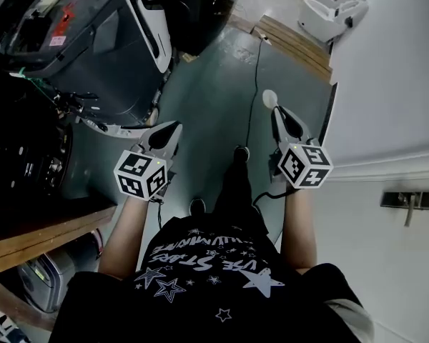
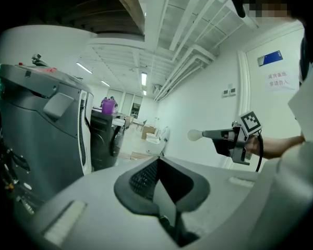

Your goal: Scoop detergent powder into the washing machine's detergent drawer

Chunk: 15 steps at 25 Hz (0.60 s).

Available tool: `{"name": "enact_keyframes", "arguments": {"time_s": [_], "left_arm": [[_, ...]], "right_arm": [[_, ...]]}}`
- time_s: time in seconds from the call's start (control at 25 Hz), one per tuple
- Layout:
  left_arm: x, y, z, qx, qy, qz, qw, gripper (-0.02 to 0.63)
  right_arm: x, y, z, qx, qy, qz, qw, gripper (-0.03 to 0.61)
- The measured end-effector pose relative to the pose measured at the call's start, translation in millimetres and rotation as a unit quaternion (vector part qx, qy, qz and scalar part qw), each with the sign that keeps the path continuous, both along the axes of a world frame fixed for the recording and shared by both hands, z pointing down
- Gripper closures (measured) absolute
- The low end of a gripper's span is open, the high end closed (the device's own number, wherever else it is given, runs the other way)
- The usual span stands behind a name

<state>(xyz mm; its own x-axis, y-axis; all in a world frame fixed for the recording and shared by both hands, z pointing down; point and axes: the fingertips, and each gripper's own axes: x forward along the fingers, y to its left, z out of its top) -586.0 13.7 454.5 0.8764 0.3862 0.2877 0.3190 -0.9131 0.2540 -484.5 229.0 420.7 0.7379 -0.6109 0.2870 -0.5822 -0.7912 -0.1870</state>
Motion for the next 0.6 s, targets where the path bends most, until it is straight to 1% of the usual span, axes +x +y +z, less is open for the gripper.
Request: {"name": "enact_keyframes", "arguments": {"time_s": [0.2, 0.36, 0.48, 0.6], "left_arm": [[-16.8, 4.0, -4.3, 0.003, 0.001, 0.004, 1.0, 0.614], [-20.7, 1.3, 2.8, -0.005, -0.007, -0.006, 0.9999, 0.614], [-10.3, 3.7, 8.4, -0.003, -0.012, -0.003, 0.9999, 0.614], [13.6, 8.2, 8.8, 0.007, -0.012, 0.004, 0.9999, 0.614]], "right_arm": [[-10.1, 10.1, -4.9, -0.001, 0.001, 0.012, 1.0, 0.542], [-7.4, 12.2, -5.9, -0.007, 0.008, 0.016, 1.0, 0.542], [1.6, 14.4, -2.9, -0.007, 0.01, 0.017, 1.0, 0.541], [20.4, 18.0, 0.4, -0.006, 0.008, 0.017, 1.0, 0.541]]}}
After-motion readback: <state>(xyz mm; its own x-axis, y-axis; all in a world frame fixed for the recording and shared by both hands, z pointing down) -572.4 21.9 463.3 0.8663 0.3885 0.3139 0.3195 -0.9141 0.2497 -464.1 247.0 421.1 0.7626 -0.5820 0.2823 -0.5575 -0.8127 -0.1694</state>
